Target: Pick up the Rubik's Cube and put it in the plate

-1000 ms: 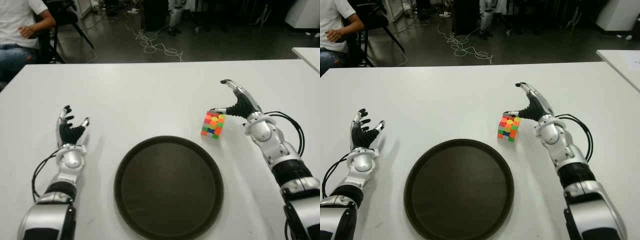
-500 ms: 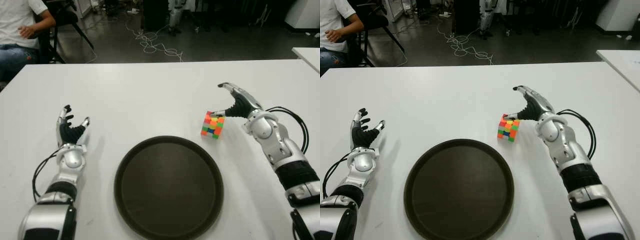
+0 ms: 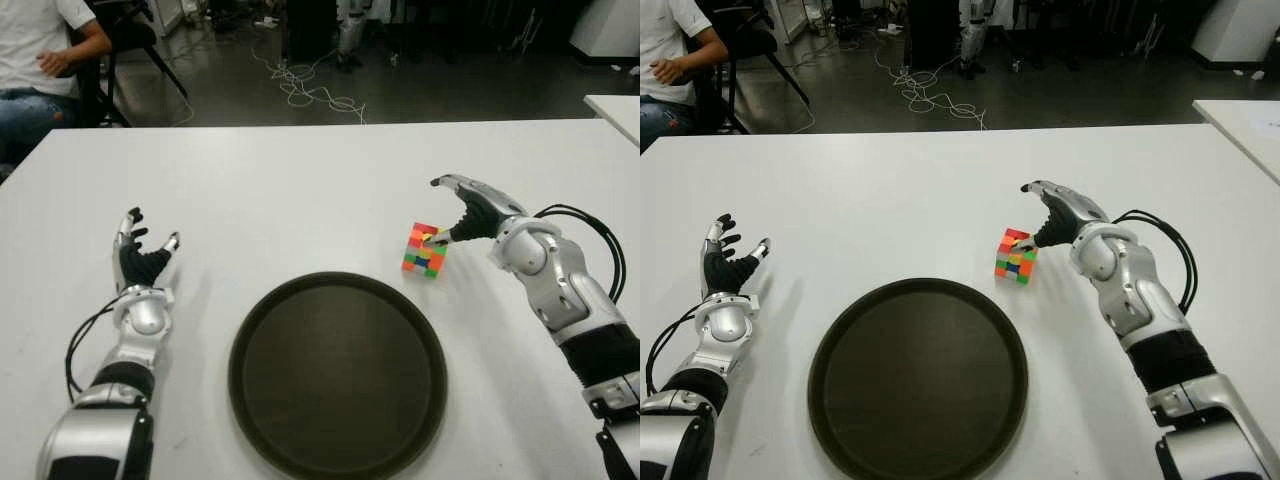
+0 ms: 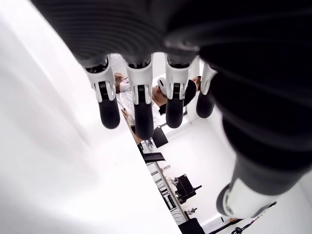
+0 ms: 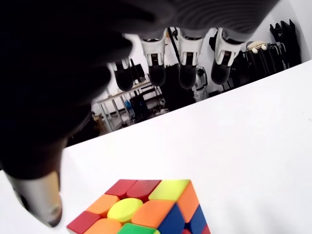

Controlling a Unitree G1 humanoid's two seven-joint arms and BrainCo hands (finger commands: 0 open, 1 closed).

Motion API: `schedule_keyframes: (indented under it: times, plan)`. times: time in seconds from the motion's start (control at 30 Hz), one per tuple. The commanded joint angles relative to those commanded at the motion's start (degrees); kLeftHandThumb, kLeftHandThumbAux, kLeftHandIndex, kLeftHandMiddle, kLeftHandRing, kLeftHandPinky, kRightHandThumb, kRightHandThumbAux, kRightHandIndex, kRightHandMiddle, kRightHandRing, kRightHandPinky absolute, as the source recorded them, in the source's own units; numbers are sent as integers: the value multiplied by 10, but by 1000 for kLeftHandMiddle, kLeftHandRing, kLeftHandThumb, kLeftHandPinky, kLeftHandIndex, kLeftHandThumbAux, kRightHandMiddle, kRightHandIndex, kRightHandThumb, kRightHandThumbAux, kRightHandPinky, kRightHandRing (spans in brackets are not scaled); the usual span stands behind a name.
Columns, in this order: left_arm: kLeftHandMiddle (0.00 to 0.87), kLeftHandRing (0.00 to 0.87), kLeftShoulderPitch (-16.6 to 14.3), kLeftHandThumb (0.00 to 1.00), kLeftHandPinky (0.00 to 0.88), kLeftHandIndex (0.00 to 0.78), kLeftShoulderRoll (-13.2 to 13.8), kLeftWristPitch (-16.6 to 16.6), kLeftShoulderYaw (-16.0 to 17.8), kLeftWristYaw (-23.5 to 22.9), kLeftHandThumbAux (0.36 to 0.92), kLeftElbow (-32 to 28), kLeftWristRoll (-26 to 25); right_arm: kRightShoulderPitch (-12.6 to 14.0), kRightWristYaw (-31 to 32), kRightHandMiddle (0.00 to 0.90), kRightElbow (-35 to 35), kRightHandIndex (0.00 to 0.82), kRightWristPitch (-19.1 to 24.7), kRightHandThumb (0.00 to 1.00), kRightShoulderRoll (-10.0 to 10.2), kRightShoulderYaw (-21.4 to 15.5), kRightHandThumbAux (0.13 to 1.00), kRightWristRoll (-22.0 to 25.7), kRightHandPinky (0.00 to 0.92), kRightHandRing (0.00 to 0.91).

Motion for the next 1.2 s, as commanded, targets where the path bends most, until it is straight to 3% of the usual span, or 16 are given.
schedule_keyframes:
  times: [0.57,0.83,1.03,1.2]
  plan:
    - [162,170,2,107,179,114,-2,-7,3,1,751,0,-3,-1,23,59,-6,34,-9,0,-7,1,741,4,63,74]
    - [159,169,2,104,188,109,-3,-6,2,2,751,-1,-2,4,-2,61,6,41,-27,0,-1,-7,773,11,60,78]
    - [148,146,2,102,131,105,-3,-1,1,1,734,-3,-1,-4,6,68,12,49,-13,0,0,0,767,6,56,80]
    - [147,142,2,88,135,104,-3,1,1,1,739,-3,-1,-9,8,73,22,49,-11,0,1,7,774,2,52,81]
